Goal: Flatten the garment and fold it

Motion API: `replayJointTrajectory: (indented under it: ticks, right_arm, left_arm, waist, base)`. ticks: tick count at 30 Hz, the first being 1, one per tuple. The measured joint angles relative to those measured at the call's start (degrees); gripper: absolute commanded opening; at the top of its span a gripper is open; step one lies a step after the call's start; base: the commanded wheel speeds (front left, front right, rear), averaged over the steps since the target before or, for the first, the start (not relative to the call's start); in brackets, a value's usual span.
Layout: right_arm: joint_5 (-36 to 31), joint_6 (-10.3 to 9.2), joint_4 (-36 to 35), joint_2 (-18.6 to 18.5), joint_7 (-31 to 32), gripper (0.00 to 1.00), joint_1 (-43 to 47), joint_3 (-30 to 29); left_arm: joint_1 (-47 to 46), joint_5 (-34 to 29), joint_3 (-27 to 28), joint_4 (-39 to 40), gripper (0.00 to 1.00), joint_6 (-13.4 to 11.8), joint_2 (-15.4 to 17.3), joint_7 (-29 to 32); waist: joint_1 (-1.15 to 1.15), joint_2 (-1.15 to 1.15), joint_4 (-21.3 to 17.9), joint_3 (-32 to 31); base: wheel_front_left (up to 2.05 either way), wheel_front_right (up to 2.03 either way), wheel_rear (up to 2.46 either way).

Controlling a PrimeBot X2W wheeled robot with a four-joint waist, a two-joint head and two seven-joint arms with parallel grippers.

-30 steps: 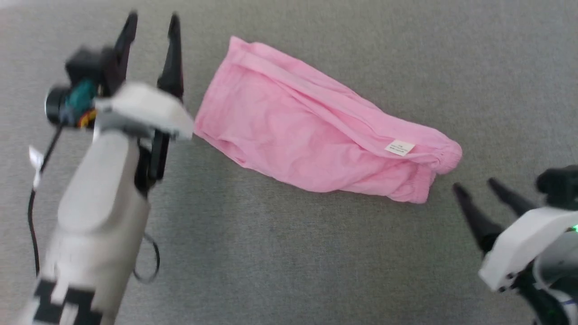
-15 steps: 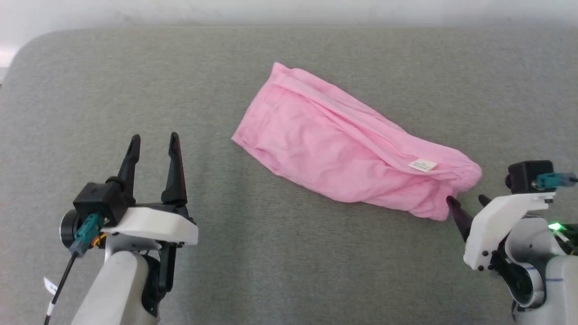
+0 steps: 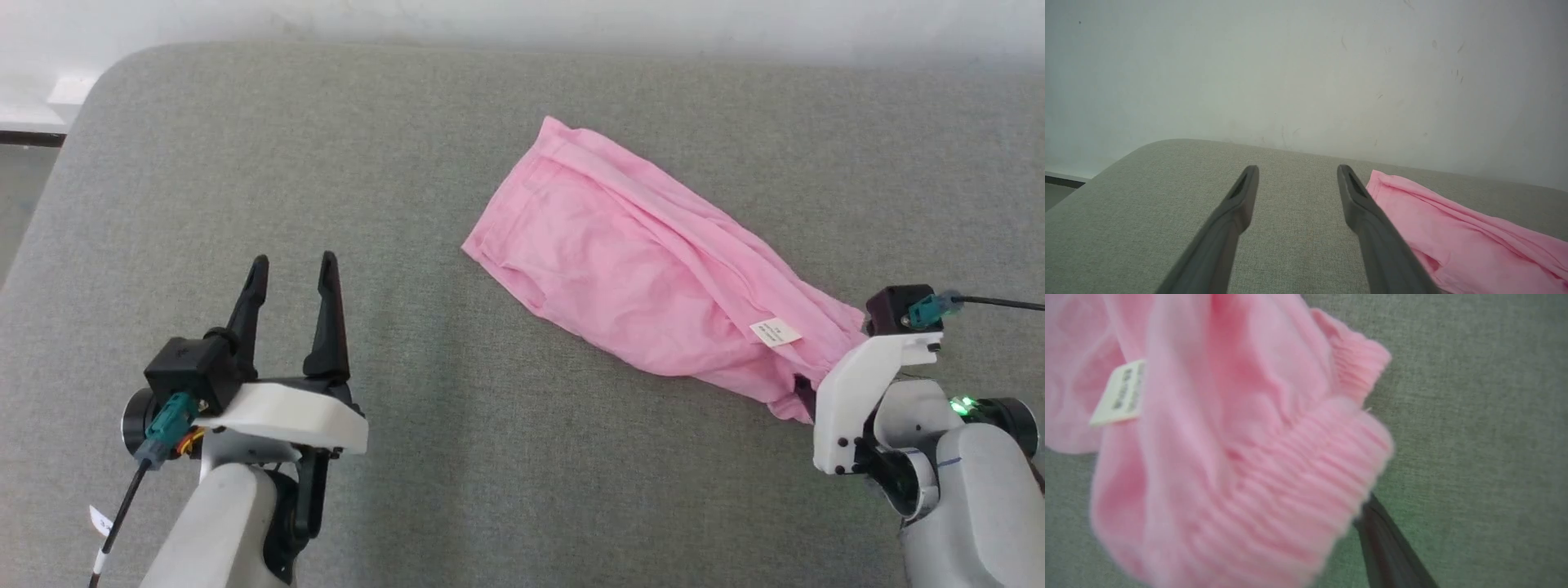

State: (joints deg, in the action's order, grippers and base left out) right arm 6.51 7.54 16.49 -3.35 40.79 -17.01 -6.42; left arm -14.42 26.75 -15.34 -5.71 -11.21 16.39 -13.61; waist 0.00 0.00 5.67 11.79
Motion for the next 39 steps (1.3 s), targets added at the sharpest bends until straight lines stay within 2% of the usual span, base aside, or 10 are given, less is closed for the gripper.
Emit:
replayJointTrajectory:
  ticks: [6,10,18,24,30,31,32,33,39]
  right_arm:
    - [1.7,0.02,0.9,-0.4,-1.2,0.00,-0.6,1.1]
    - [3.7,0.08,0.7,-0.6,-1.7,0.00,-1.1,1.4]
    - [7.9,0.07,-1.3,-1.4,-1.9,0.00,-2.8,3.5]
    - [9.9,0.07,-3.3,-2.1,-1.4,0.00,-3.9,6.2]
    - [11.1,0.07,-4.6,-2.4,-1.6,0.00,-4.2,7.9]
    - [11.2,0.08,-4.7,-2.4,-1.6,0.00,-4.2,8.0]
    - [11.2,0.08,-4.8,-2.4,-1.7,0.00,-4.2,8.2]
    - [11.3,0.08,-4.9,-2.5,-1.7,0.00,-4.2,8.3]
    - [12.2,0.08,-4.8,-4.0,-1.6,0.00,-4.1,8.8]
  left_arm:
    - [0.1,0.8,-0.6,-0.4,1.00,0.2,0.1,2.1]
    - [-2.3,1.3,-2.4,-2.2,1.00,1.1,-0.1,6.8]
    - [-17.4,2.6,-7.3,-14.2,1.00,1.7,-3.4,23.9]
    - [-26.2,2.5,-9.4,-25.3,1.00,1.6,-4.7,33.3]
    - [-29.6,2.7,-11.1,-31.4,1.00,2.1,-5.5,40.0]
    - [-30.3,2.9,-11.1,-32.0,0.91,2.1,-5.5,40.7]
    - [-30.8,3.0,-11.1,-32.4,0.40,2.1,-5.5,41.0]
    - [-31.0,3.0,-11.0,-32.7,0.00,2.1,-5.5,41.1]
    - [-31.0,6.0,-9.2,-34.1,0.00,2.4,-6.6,39.0]
  waist:
    - [0.00,0.00,-0.6,0.0]
    - [0.00,0.00,-1.3,0.7]
    - [0.01,0.00,-3.2,3.1]
    - [0.02,0.00,-5.2,5.2]
    - [0.01,0.00,-7.3,6.9]
    - [0.00,0.00,-7.5,7.1]
    - [0.00,0.00,-7.7,7.3]
    - [0.00,0.00,-7.8,7.4]
    - [0.01,0.00,-7.1,6.9]
  base:
    - [0.00,0.00,0.00]
    - [0.00,0.00,0.00]
    - [0.00,0.00,0.00]
    - [0.00,0.00,0.00]
    - [0.00,0.00,0.00]
    - [0.00,0.00,0.00]
    - [0.00,0.00,0.00]
    - [0.00,0.00,0.00]
    - [0.00,0.00,0.00]
